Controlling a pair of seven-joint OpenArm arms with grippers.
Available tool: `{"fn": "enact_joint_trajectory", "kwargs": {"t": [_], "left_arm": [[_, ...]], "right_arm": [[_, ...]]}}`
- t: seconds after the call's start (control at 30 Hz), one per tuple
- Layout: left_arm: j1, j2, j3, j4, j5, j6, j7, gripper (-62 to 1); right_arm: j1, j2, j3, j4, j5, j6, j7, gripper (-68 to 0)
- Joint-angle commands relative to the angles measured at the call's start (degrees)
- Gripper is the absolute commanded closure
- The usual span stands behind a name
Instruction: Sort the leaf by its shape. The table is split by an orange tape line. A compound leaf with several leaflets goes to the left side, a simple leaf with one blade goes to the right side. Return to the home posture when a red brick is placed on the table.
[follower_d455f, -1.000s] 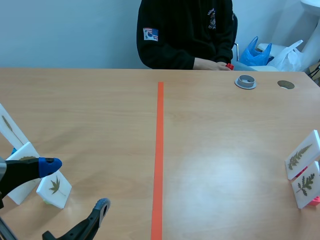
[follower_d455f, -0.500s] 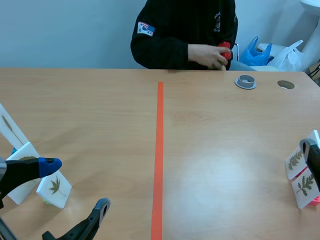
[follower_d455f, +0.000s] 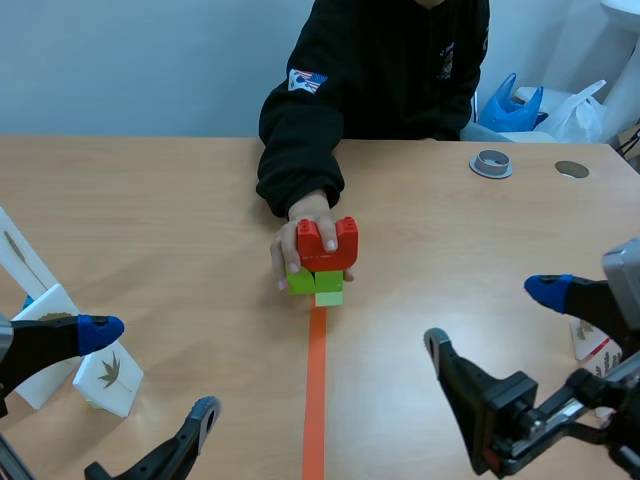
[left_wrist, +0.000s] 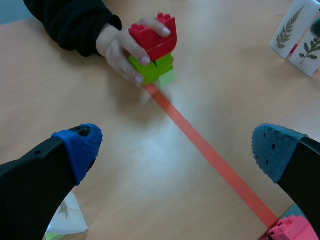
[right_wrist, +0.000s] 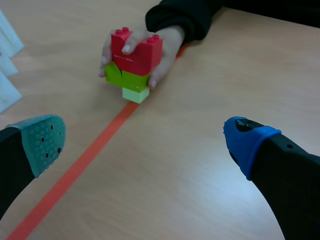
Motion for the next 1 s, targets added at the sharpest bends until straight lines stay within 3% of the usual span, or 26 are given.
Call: {"fn": "enact_joint_trajectory", "kwargs": {"t": [0.0, 0.17, 0.37, 0.97], "left_arm": [[-0.15, -0.02, -0.26, 0.13, -0.57, 0.13, -1.05, -62.3], [-0.15, -0.02, -0.26, 0.13, -0.57, 0.13, -1.07, -62.3], [-0.15, -0.02, -0.26, 0.13, -0.57, 0.13, -1.09, -62.3], [-0.15, -0.02, -0.26, 0.15, -0.59, 0.13, -1.44, -62.3]], "right_arm": [[0.68, 0.59, -0.46, 0.28, 0.02, -1.18, 0.87, -67.9], [0.68, 0.59, -3.58, 0.28, -1.66, -4.2, 0.87, -67.9], [0.68, 0.61, -4.5, 0.26, -2.34, -5.64, 0.87, -67.9], [0.15, 0.79, -4.55, 0.26, -2.54, -5.77, 0.87, -67.9]]}}
